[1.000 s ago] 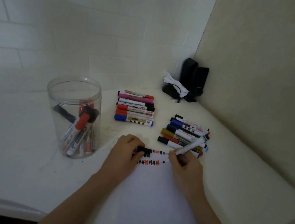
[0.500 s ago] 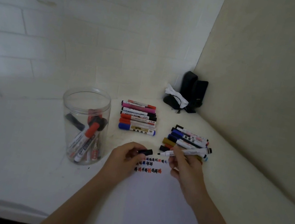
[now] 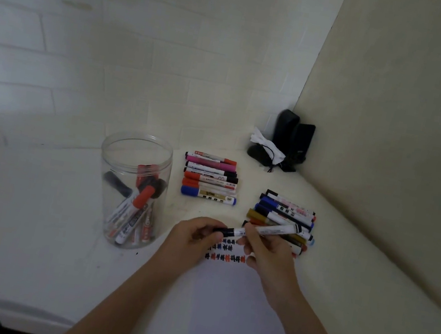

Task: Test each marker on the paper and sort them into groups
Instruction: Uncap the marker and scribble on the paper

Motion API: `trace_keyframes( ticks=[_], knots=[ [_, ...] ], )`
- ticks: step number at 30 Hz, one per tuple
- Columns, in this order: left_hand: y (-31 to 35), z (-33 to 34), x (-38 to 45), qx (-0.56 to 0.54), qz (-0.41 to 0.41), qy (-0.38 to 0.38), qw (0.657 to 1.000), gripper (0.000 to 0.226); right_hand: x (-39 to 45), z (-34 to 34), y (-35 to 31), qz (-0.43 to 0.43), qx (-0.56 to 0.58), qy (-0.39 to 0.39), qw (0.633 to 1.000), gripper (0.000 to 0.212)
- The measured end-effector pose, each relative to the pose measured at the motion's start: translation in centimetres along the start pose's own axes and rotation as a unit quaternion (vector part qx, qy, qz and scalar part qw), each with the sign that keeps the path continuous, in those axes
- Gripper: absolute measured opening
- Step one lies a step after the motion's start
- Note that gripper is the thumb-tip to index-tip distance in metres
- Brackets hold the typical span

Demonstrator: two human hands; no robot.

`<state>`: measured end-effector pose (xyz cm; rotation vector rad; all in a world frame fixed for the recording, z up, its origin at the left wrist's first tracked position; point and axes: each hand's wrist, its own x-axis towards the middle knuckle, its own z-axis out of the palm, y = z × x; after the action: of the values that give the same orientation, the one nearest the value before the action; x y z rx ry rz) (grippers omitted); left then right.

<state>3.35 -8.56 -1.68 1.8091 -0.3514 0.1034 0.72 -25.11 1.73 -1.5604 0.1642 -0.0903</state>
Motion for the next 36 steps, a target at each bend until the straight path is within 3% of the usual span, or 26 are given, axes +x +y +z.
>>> trace_keyframes(
  ticks=[15,22,25,27,29,32,34,36],
  knots=[
    [-0.7,-0.2,0.1,-0.026,-0.017,0.056,0.998,0.016,1.3,2.1,1.0,0.035,0.033,0.052,0.997,0.022],
    [0.6,-0.3,-0.3,-0.076,-0.007,0.060,0.995,0.020,0.2,0.2,-0.8,0.077,0.077,-0.031,0.994,0.021],
    [0.5,-0.3,-0.2,-0.101,-0.030,0.084,0.991,0.022,-0.2,-2.1,-1.6,0.081,0.103,0.007,0.991,0.021],
    [0.3,-0.2,-0.3,-0.107,-0.039,0.088,0.990,0.022,-0.4,-3.8,-1.9,0.047,0.028,0.009,0.998,0.018],
    [0.3,-0.1,-0.3,-0.093,-0.036,0.086,0.991,0.023,-0.6,-5.1,-2.0,-0.004,-0.134,-0.035,0.990,0.014],
    [0.2,-0.1,-0.3,-0.053,-0.017,0.062,0.997,0.023,-0.6,-5.3,-1.8,-0.076,-0.412,-0.122,0.900,0.018],
    [0.1,0.0,-0.2,-0.030,-0.009,0.047,0.998,0.025,-0.4,-4.6,-1.3,-0.104,-0.479,-0.147,0.859,0.023],
    [-0.1,0.2,-0.2,-0.012,-0.030,0.052,0.998,0.027,0.0,-4.1,-1.0,-0.138,-0.495,-0.131,0.848,0.021]
  ],
)
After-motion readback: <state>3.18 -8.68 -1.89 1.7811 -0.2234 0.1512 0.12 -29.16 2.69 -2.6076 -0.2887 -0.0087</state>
